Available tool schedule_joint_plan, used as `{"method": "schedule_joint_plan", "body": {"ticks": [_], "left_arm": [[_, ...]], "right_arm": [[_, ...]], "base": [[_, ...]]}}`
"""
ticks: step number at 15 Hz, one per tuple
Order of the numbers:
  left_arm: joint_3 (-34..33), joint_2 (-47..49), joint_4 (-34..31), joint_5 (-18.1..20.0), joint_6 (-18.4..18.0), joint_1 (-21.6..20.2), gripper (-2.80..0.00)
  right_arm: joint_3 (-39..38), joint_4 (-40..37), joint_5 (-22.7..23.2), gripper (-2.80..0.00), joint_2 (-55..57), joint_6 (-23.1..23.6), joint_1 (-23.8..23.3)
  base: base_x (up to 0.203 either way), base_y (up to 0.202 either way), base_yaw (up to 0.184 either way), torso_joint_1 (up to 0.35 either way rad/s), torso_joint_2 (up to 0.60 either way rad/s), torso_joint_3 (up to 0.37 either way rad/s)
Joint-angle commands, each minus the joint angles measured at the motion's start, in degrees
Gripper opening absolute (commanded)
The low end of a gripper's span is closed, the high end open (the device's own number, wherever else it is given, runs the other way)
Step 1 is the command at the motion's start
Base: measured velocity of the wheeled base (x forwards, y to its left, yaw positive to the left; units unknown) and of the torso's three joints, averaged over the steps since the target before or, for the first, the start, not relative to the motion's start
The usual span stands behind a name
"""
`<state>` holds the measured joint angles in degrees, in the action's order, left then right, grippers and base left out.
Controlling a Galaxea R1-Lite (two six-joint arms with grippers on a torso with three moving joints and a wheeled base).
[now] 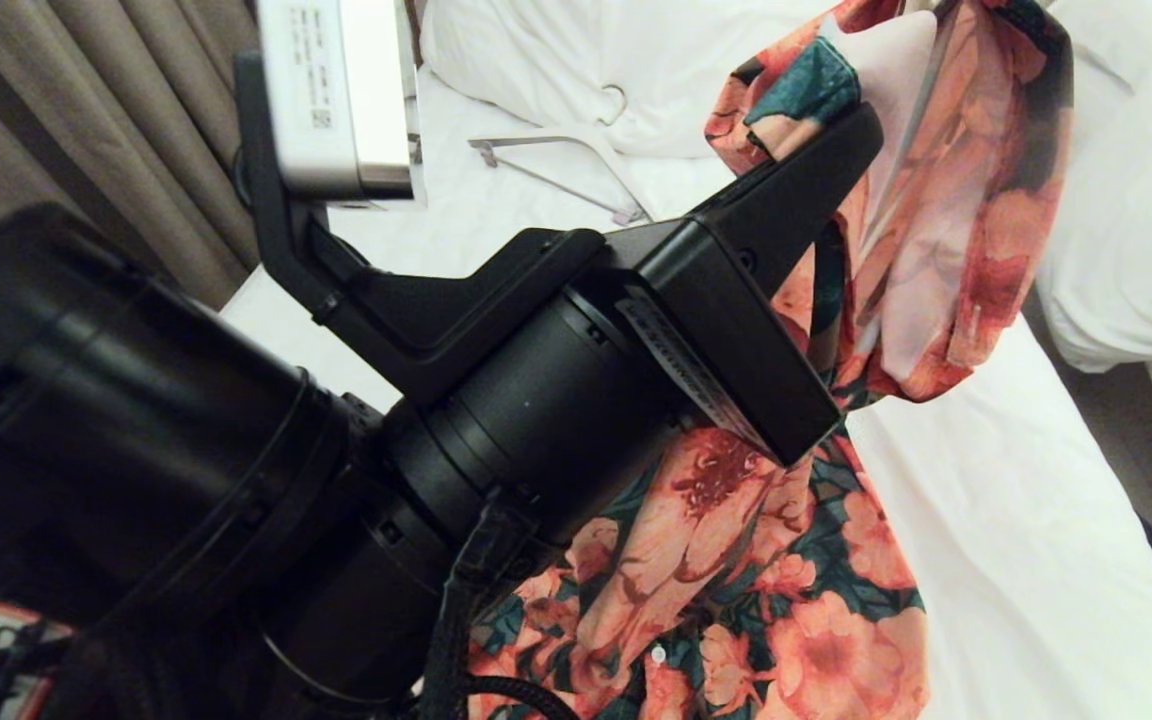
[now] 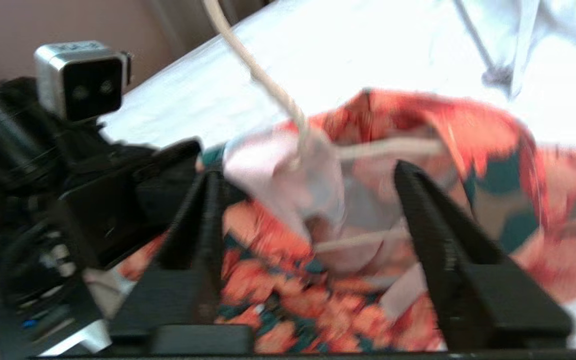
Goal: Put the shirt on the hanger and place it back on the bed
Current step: Take the clothes hanger out of the clothes
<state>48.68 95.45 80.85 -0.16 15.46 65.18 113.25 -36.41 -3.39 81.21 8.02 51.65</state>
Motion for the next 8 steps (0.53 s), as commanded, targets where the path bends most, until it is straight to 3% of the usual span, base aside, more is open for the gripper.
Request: {"method": "schedule_joint_plan", "body": {"ticks": [1, 8], "left_arm": [[0.0, 0.2, 0.5, 0.0, 0.1, 0.0, -2.80], [0.0, 0.1, 0.5, 0.0, 0.1, 0.0, -2.80]], "right_arm": [[0.0, 1.3, -0.1, 0.00, 1.7, 0.9, 0.0], [-0.2, 5.7, -2.2, 0.00, 4.9, 9.5, 0.5]], "base": [[0.000, 0.000, 0.000, 0.000, 0.00, 0.000], [0.000, 0.000, 0.000, 0.000, 0.00, 0.000]]}}
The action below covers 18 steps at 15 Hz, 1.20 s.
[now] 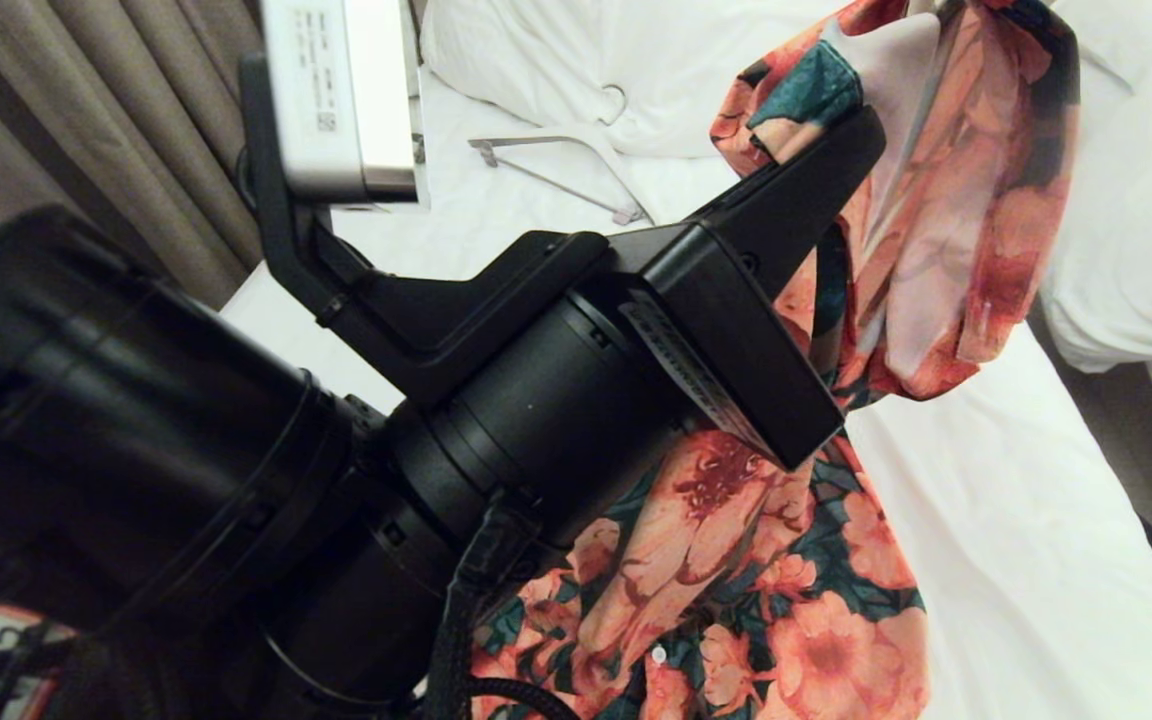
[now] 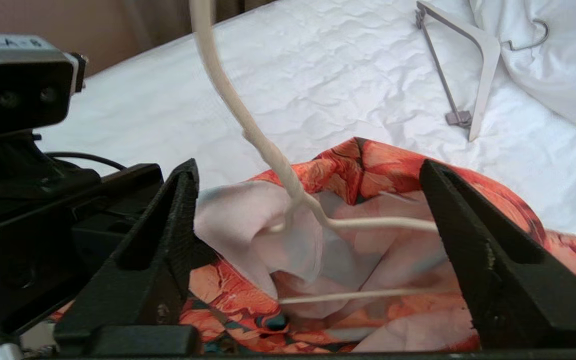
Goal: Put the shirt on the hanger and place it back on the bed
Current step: Take the clothes hanger out of the clothes
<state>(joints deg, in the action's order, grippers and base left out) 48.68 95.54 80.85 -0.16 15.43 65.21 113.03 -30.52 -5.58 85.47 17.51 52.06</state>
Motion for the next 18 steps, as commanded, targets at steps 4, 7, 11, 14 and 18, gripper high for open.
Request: {"method": "schedule_joint_plan", "body": {"ticks": [4, 7, 11, 14, 18], "left_arm": [[0.0, 0.0, 0.5, 0.1, 0.1, 0.0, -2.80], [-0.1, 0.0, 0.5, 0.2, 0.0, -0.1, -2.80], [-0.4, -0.4, 0.4, 0.2, 0.0, -0.2, -2.80], [-0.4, -0.4, 0.2, 0.2, 0.0, -0.4, -2.80], [-0.2, -0.8, -2.2, 0.6, -0.4, -0.6, -2.80]], "right_arm": [[0.0, 0.6, -0.1, -2.80, 0.9, 1.6, 0.8], [-0.2, 1.0, -0.2, -2.80, 0.8, 1.6, 0.8], [-1.0, 0.9, -0.2, -2.80, 0.5, 1.2, 0.8], [-1.8, 0.9, -1.6, -2.80, 0.2, 1.1, 0.8], [-1.8, 0.9, -2.6, -2.80, 0.2, 1.2, 0.8]], "base": [[0.000, 0.000, 0.000, 0.000, 0.00, 0.000], [0.000, 0.000, 0.000, 0.000, 0.00, 0.000], [0.000, 0.000, 0.000, 0.000, 0.00, 0.000], [0.000, 0.000, 0.000, 0.000, 0.00, 0.000], [0.000, 0.000, 0.000, 0.000, 0.00, 0.000]]}}
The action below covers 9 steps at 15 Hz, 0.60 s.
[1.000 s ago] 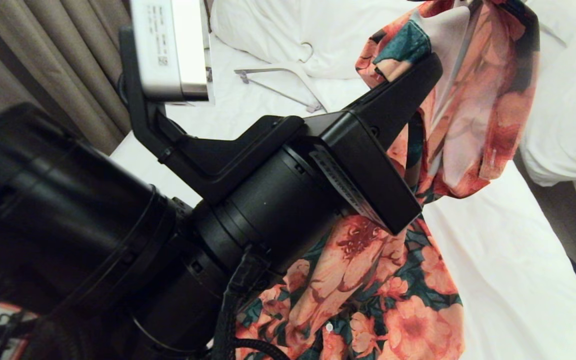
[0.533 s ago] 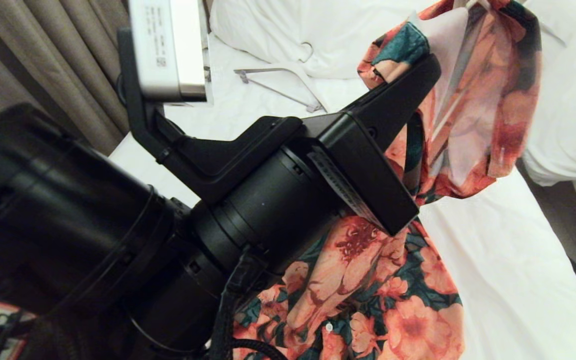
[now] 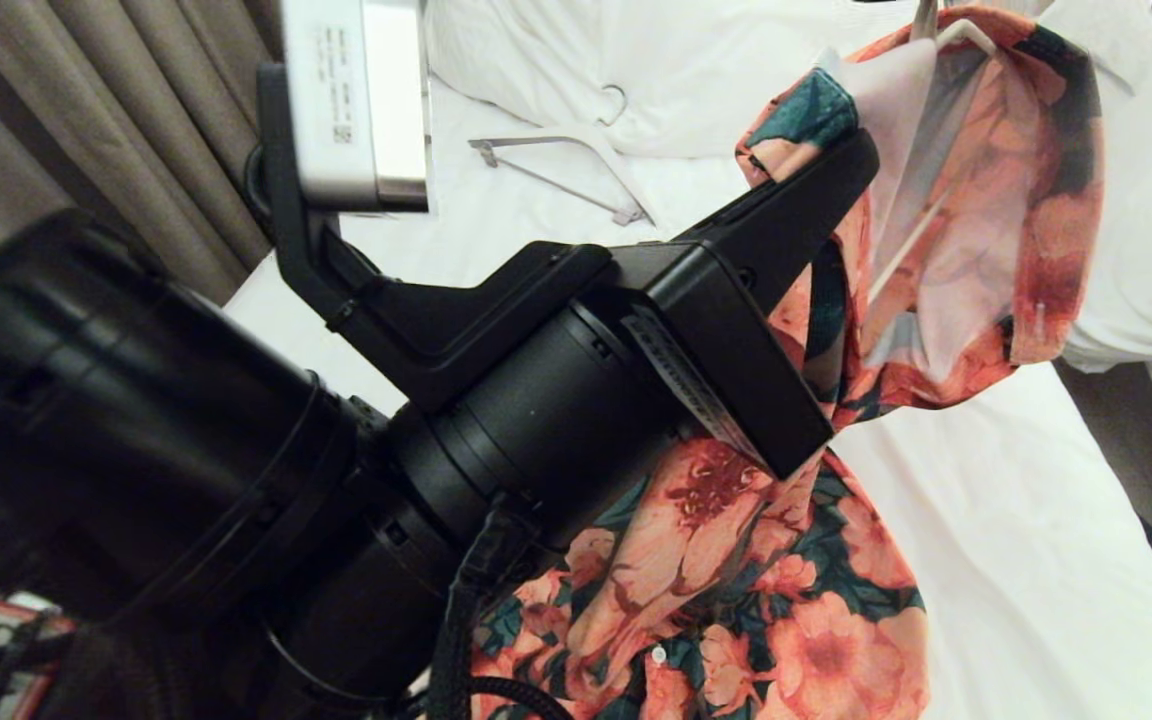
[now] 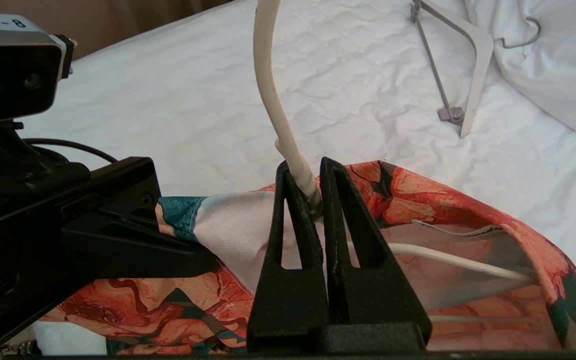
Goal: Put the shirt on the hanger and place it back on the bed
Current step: Take the clothes hanger out of the clothes
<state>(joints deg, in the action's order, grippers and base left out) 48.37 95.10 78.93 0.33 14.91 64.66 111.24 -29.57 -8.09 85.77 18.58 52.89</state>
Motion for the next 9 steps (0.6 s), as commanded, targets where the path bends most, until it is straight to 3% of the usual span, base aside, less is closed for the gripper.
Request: {"method": "schedule_joint_plan", "body": {"ticks": [1, 9], "left_arm": [[0.1, -0.4, -0.8, 0.2, 0.1, -0.1, -2.80], [0.2, -1.2, -0.9, 0.3, 0.2, -1.0, -2.80]], "right_arm": [[0.0, 0.0, -0.1, -2.80, -0.1, 0.1, 0.0], [0.0, 0.0, -0.1, -2.80, -0.1, 0.2, 0.0]], "base": [[0.000, 0.000, 0.000, 0.000, 0.00, 0.000], [0.000, 0.000, 0.000, 0.000, 0.00, 0.000]]}}
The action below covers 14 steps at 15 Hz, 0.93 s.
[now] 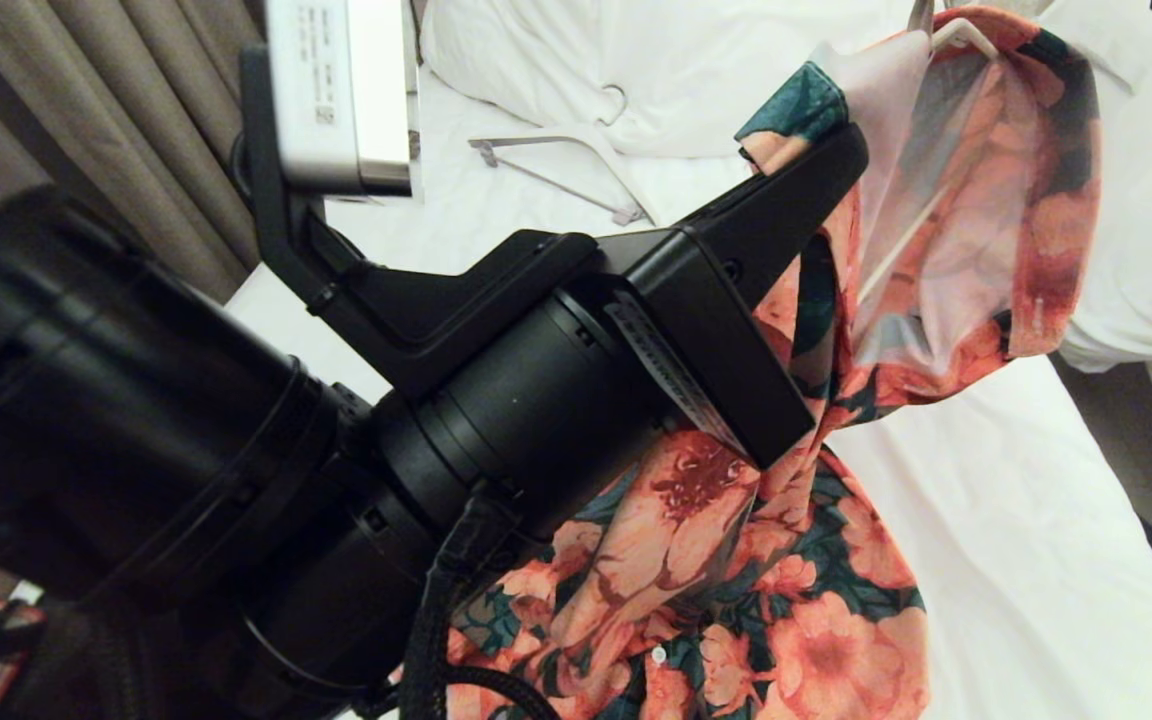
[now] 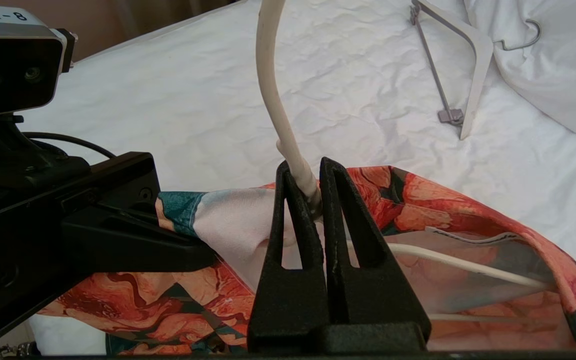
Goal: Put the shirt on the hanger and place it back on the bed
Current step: Take the clothes hanger out of the clothes
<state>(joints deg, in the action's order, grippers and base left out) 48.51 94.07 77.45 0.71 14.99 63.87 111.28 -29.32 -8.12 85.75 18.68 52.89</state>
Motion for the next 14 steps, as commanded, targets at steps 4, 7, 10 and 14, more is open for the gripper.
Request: {"method": "schedule_joint_plan", "body": {"ticks": [4, 7, 10, 14], "left_arm": [[0.0, 0.1, 0.8, -0.2, 0.1, -0.3, 0.00], [0.2, 0.1, 0.9, -0.2, 0.3, -0.3, 0.00], [0.3, -0.7, 1.4, -0.2, 0.3, -0.6, 0.00], [0.6, -3.2, 3.3, -0.1, 0.0, -2.9, 0.00]], "right_arm": [[0.0, -0.3, -0.1, -2.80, -0.2, 0.1, 0.0], [0.1, -0.2, -0.2, -2.80, -0.2, 0.2, -0.1], [0.5, -0.1, -2.6, -2.80, -0.1, 0.5, -0.6], [0.5, 0.6, -2.6, -2.80, 0.0, 1.2, -4.1]], "base": [[0.000, 0.000, 0.000, 0.000, 0.00, 0.000], [0.000, 0.000, 0.000, 0.000, 0.00, 0.000], [0.000, 0.000, 0.000, 0.000, 0.00, 0.000], [0.000, 0.000, 0.000, 0.000, 0.00, 0.000]]}}
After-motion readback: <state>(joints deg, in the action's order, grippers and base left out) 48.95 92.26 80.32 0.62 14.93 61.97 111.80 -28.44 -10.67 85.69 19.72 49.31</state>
